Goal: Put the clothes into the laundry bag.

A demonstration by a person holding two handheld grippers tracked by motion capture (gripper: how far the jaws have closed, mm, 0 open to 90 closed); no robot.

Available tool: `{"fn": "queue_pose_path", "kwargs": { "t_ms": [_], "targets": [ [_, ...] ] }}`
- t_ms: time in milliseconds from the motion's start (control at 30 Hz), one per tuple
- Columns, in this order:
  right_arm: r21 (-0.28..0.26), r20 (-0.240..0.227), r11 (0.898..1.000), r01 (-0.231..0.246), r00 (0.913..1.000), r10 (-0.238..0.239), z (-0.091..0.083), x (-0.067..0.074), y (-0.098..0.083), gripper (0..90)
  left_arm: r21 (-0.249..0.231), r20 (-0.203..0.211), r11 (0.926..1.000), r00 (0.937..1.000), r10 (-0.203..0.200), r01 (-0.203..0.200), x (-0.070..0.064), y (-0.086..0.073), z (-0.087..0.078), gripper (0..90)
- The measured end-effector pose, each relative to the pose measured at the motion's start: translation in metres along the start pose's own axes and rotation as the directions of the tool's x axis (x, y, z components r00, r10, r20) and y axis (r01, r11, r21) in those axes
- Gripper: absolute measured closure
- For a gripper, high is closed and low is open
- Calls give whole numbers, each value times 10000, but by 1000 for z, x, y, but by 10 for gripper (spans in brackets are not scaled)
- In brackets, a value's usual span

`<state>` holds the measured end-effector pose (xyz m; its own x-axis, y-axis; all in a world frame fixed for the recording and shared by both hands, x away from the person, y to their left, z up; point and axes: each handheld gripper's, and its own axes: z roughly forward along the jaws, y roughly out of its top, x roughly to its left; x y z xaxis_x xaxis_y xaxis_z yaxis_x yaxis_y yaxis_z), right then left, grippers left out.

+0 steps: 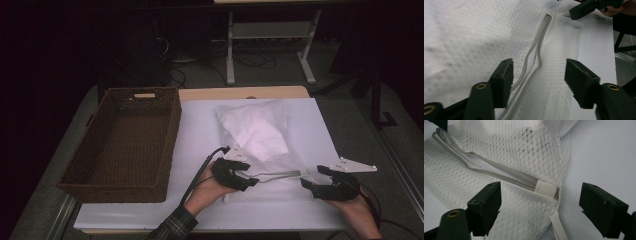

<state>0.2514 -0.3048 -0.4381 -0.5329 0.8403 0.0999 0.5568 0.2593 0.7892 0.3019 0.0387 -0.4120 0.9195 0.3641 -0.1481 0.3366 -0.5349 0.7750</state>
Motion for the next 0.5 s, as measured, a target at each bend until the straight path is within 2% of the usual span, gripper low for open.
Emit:
{"fn": "queue_pose_path", "kwargs": {
  "t_ms": [267,367,500],
  "targets": [
    [43,-110,9999,99,9999,-99,2,2,0,175,-222,-728,9997,9973,-134,118,-2,-17,-28,251],
    [44,-128,9999,117,9998,-117,2,2,0,176,-314,-989,9992,9947,-272,242,-2,-24,-37,188],
    [12,-156,9999,126,9998,-126,2,2,0,176,-294,-1332,9993,9907,-266,228,-2,-35,-46,136]
  ]
}}
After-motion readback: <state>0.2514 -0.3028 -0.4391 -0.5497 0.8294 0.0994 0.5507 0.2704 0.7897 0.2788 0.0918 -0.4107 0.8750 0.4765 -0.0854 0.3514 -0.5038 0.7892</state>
